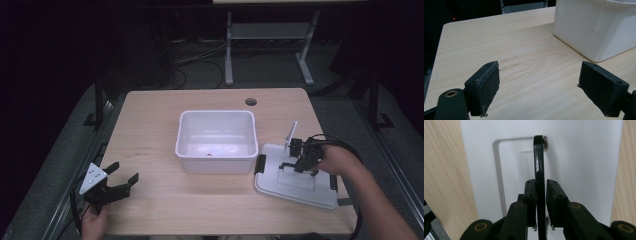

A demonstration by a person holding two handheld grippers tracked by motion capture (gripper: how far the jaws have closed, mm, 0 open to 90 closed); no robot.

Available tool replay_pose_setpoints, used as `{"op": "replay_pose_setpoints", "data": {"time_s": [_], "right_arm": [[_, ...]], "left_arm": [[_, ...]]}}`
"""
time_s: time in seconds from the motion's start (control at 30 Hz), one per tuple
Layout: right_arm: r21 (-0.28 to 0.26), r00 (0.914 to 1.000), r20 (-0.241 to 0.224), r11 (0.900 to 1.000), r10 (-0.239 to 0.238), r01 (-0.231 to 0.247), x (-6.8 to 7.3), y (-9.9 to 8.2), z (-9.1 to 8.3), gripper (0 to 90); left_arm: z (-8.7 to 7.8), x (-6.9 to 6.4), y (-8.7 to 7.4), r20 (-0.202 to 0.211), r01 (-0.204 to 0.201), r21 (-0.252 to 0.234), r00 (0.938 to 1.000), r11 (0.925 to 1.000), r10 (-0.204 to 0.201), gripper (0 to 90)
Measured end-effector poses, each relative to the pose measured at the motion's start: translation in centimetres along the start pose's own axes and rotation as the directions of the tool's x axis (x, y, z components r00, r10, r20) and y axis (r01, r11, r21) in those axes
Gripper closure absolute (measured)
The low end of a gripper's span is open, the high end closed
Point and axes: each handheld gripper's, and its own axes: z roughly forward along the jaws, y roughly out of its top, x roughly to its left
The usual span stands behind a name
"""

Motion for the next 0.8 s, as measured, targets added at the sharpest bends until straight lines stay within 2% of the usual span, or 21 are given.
{"op": "replay_pose_setpoints", "data": {"time_s": [0.3, 0.8], "right_arm": [[0.004, 0.9999, -0.01, 1.0, -0.008, 0.008, -0.19, 0.18, 0.28, 81.0], [0.008, 0.9993, 0.006, 0.9993, -0.038, 0.038, -0.41, 0.28, 0.14, 83.7]], "left_arm": [[0.0, 0.0, 0.01, -0.001, 0.001, -0.001, 1.0, 1.0, -0.001, 16.3], [-0.06, 0.04, 0.01, -0.001, 0.003, 0.0, 1.0, 1.0, -0.003, 16.3]]}}
